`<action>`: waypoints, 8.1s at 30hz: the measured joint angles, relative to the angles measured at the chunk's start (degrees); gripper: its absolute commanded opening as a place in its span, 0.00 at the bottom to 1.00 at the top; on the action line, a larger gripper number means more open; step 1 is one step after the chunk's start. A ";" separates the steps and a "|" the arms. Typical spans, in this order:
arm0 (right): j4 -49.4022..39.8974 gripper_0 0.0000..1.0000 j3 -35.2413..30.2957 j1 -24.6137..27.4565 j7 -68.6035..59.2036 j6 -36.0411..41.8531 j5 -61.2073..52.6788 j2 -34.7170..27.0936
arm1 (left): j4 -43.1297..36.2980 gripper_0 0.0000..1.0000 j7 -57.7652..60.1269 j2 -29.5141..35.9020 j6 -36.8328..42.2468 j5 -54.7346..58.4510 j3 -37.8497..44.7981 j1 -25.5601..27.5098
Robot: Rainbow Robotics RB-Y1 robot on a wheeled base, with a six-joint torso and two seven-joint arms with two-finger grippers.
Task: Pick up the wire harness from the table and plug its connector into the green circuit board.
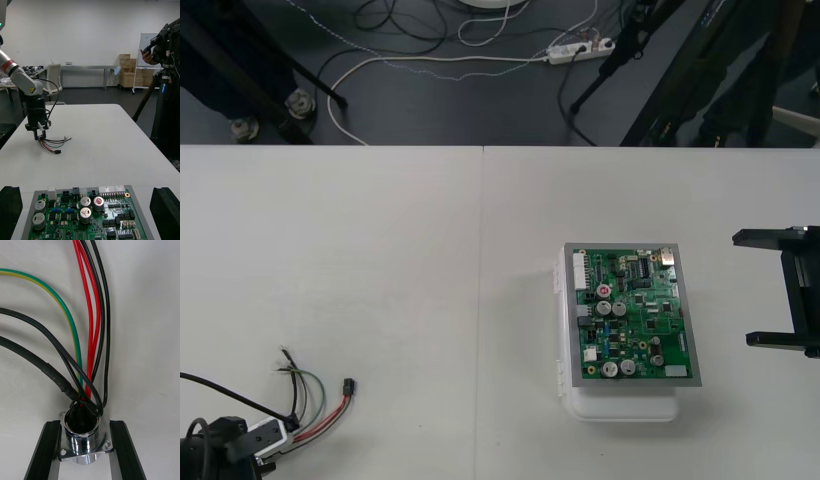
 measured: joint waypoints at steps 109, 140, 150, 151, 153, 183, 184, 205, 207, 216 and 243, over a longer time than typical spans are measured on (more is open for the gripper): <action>-0.85 1.00 0.00 0.01 -1.32 0.00 -0.53 -0.44 | 0.23 0.00 -5.40 2.02 -43.93 70.60 23.55 -35.08; -0.89 1.00 0.10 0.01 -1.32 0.00 -1.48 -0.44 | -5.12 0.00 -5.31 2.00 -43.93 78.92 6.77 -37.91; -0.89 1.00 0.14 0.01 -1.32 0.00 -1.79 -0.44 | -5.74 0.00 -4.68 1.21 -43.93 80.58 3.63 -37.94; -0.89 1.00 0.17 0.01 -1.32 0.00 -1.84 -0.44 | -5.76 0.00 -4.44 1.00 -43.93 80.75 3.15 -37.99; -0.89 1.00 0.23 0.01 -1.32 0.00 -1.94 -0.44 | -5.76 0.00 -3.62 0.64 -43.93 81.19 2.01 -38.21; -0.91 1.00 2.55 0.01 -4.37 0.00 -4.58 -0.44 | -4.47 0.00 13.91 -4.09 -43.93 90.03 -13.72 -46.38; -0.91 1.00 2.57 0.01 -4.37 0.00 -4.58 -0.44 | -4.42 0.00 13.91 -4.16 -43.93 90.03 -13.87 -46.46; -1.13 1.00 5.44 -0.52 -5.71 0.00 -8.04 -0.44 | -3.06 0.00 14.01 -4.21 -43.93 91.87 -20.67 -46.72; -1.13 1.00 6.47 -0.79 -7.55 0.00 -8.67 -0.44 | -3.06 0.00 14.04 -4.21 -43.93 92.23 -20.84 -46.72; -1.93 1.00 8.12 -1.40 -8.63 0.00 -9.86 -0.44 | -3.04 0.00 14.07 -4.21 -43.93 93.37 -20.94 -46.73; -2.21 1.00 13.29 -8.56 -14.76 0.00 -12.78 5.18 | -2.92 0.00 14.06 -4.21 -43.93 94.22 -20.94 -46.87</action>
